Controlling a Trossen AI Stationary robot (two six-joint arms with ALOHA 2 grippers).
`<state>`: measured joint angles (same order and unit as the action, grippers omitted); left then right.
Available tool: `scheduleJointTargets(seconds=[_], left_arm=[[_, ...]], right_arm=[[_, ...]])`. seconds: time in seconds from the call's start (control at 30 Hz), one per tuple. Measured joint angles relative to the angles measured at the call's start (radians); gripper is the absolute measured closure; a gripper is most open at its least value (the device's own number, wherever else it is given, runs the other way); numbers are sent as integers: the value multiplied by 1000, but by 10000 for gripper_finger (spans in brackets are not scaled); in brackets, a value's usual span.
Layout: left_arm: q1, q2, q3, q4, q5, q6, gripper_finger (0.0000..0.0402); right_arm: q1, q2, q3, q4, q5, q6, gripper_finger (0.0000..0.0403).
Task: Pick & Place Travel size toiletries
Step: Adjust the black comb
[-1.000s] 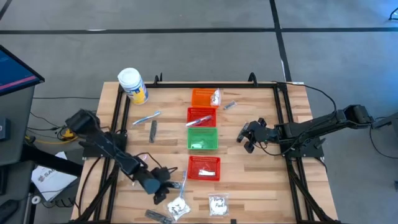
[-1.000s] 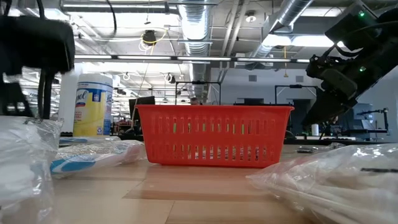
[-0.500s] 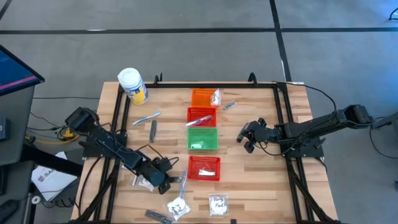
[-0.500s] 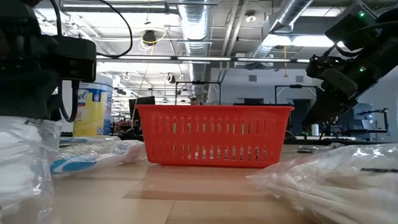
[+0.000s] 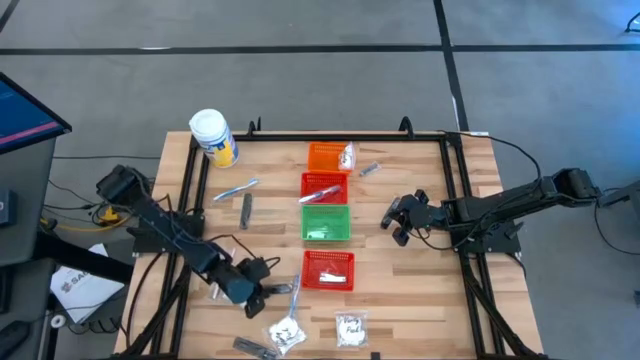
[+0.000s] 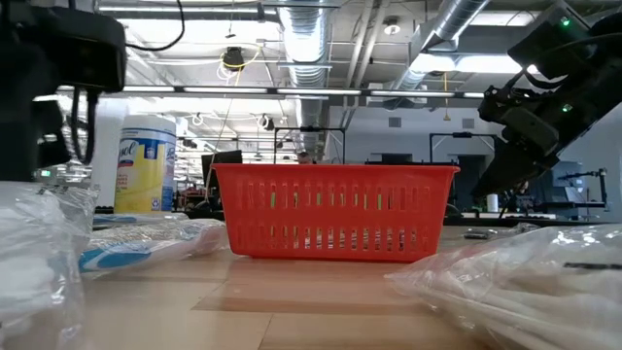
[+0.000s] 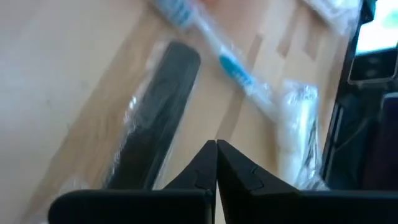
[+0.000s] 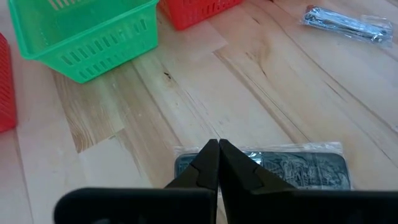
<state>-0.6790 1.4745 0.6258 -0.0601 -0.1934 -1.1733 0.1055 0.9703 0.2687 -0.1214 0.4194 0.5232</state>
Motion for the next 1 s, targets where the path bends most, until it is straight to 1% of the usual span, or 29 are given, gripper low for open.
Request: scheduleJointTargets(seconds=[0.13, 0.3, 0.43, 0.67, 0.9, 1.0], left_arm=[[-5, 42, 0, -5, 19, -35, 402], [20, 106, 0, -12, 52, -43, 402], [44, 119, 5, -29, 63, -43, 401], [69, 88, 4, -147, -8, -67, 401], [71, 8, -3, -345, -89, -116, 402], [71, -29, -4, -366, -107, -118, 402]], right_arm=[[0, 0, 0, 1, 0, 0, 402], [0, 0, 0, 1, 0, 0, 402], [0, 0, 0, 2, 0, 0, 402], [0, 0, 0, -1, 0, 0, 402], [0, 0, 0, -1, 0, 0, 402], [0, 0, 0, -1, 0, 0, 402]])
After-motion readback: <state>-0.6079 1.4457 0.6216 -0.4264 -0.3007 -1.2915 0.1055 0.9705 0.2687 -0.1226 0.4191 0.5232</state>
